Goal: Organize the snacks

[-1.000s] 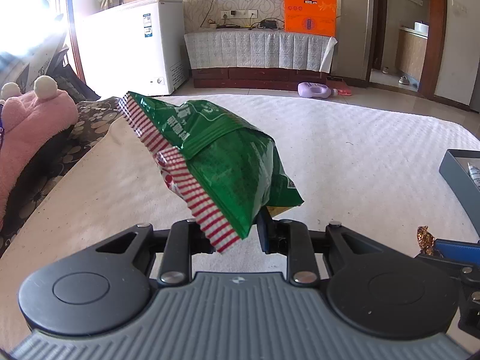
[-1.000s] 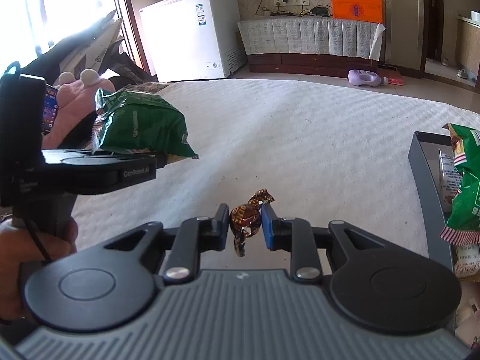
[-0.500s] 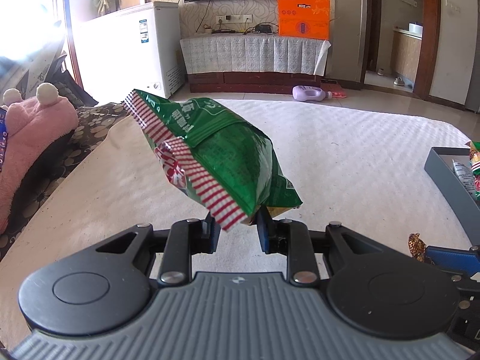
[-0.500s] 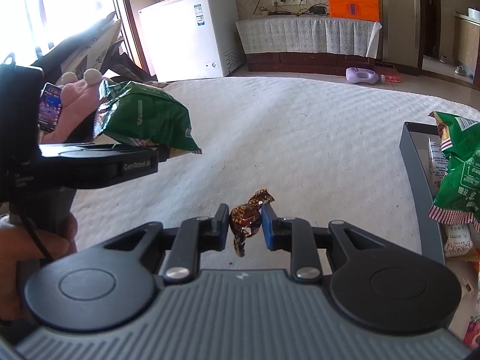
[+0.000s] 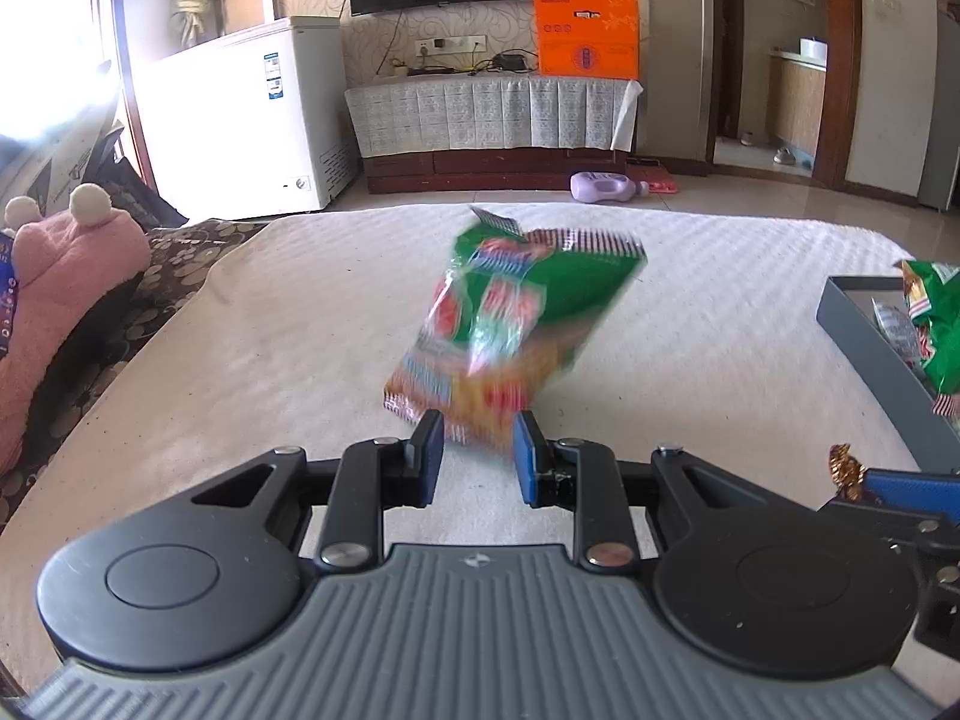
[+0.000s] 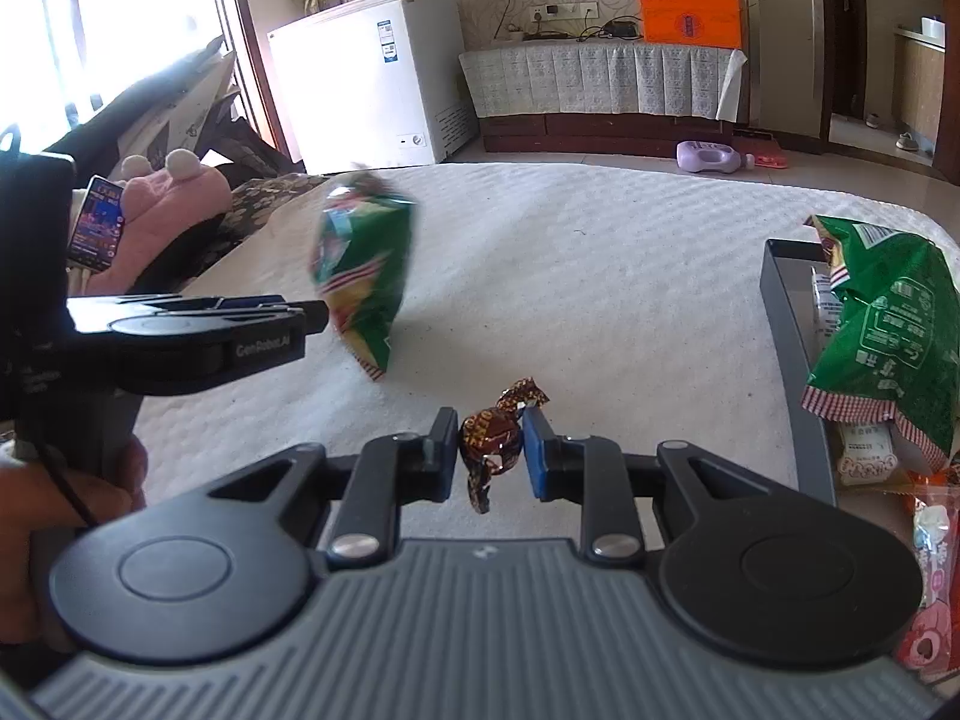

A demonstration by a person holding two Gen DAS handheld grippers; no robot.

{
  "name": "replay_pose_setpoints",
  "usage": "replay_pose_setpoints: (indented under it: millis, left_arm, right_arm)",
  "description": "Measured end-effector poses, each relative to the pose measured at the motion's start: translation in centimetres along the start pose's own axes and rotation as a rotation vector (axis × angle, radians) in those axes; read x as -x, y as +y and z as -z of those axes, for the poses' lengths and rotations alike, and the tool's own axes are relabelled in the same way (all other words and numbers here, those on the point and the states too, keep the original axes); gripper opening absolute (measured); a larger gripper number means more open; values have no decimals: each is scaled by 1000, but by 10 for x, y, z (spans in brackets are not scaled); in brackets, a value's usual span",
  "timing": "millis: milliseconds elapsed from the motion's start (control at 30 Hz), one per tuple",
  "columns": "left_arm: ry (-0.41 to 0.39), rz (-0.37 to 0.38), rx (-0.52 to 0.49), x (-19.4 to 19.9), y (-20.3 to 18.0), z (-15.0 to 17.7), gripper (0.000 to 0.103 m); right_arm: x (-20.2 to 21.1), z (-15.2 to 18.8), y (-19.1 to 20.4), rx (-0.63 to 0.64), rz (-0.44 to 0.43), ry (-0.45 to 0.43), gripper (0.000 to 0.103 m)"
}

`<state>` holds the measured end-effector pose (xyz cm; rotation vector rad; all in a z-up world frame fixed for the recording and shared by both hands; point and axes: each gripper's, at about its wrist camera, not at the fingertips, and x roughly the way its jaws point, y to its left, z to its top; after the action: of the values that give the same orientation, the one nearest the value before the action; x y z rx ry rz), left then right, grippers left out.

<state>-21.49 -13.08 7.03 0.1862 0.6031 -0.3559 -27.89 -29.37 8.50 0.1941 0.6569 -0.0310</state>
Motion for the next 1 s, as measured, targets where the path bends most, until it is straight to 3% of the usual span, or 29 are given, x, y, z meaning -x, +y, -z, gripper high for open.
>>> replay_pose_setpoints:
  millis: [233, 367, 433, 500, 667, 1000]
  left_arm:
    - [18, -15, 39, -5, 6, -2, 32]
    - [25, -50, 86, -14, 20, -5, 76]
    - [-1, -56, 79, -16, 23, -6, 82]
    - [-29, -70, 38, -21, 21, -11, 97]
    - [-62, -113, -113, -44, 3, -20, 97]
    - [-66, -47, -244, -98, -25, -29, 98]
  right_arm:
    - [8, 3, -6, -11, -1, -10, 27]
    - [10, 0, -9, -23, -16, -21, 27]
    - [9, 0, -8, -25, -26, -23, 27]
    - [8, -1, -6, -19, -35, -22, 27]
    - [7, -2, -6, -9, -39, -17, 27]
    - [-9, -7, -2, 10, -27, 15, 27]
